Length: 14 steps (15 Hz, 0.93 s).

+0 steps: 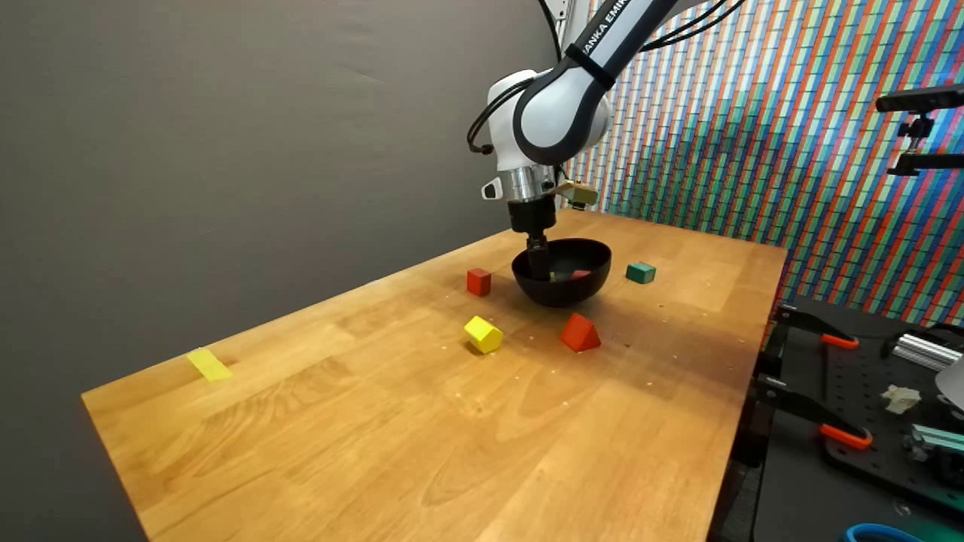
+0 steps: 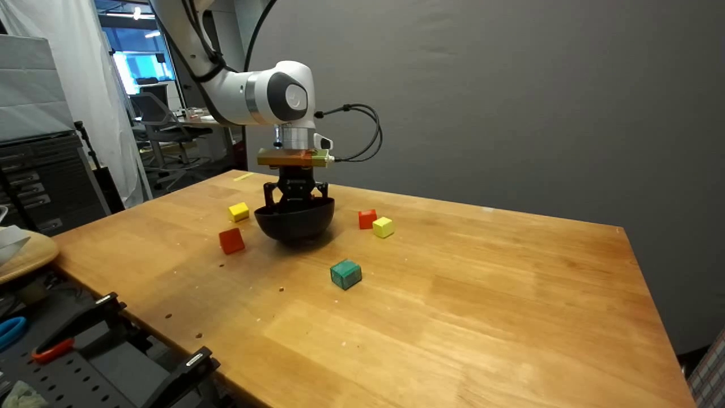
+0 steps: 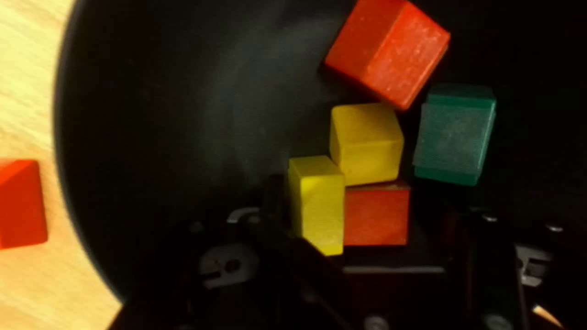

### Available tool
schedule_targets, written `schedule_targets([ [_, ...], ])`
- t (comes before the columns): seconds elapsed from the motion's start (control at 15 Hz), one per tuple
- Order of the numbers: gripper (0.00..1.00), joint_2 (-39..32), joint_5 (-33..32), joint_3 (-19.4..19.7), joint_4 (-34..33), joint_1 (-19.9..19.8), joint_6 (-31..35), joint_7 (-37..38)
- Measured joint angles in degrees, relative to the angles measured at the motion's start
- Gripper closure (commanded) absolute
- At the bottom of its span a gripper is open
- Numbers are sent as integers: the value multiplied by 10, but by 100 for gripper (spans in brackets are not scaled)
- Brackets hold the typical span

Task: Remove the objects from the bowl and put them on the table

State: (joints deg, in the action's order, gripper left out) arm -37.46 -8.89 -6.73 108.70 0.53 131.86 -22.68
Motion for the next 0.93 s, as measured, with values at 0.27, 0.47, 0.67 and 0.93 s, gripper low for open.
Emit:
schedule_targets([
  [0.27, 55, 0, 0, 1, 1, 0, 0, 13],
  [0.47, 65, 2, 0, 3, 4, 0, 0, 28],
  [0.67, 65, 11, -12, 11, 13, 10, 3, 58],
  [0.93, 65, 59, -47, 34, 53, 35, 14, 129],
])
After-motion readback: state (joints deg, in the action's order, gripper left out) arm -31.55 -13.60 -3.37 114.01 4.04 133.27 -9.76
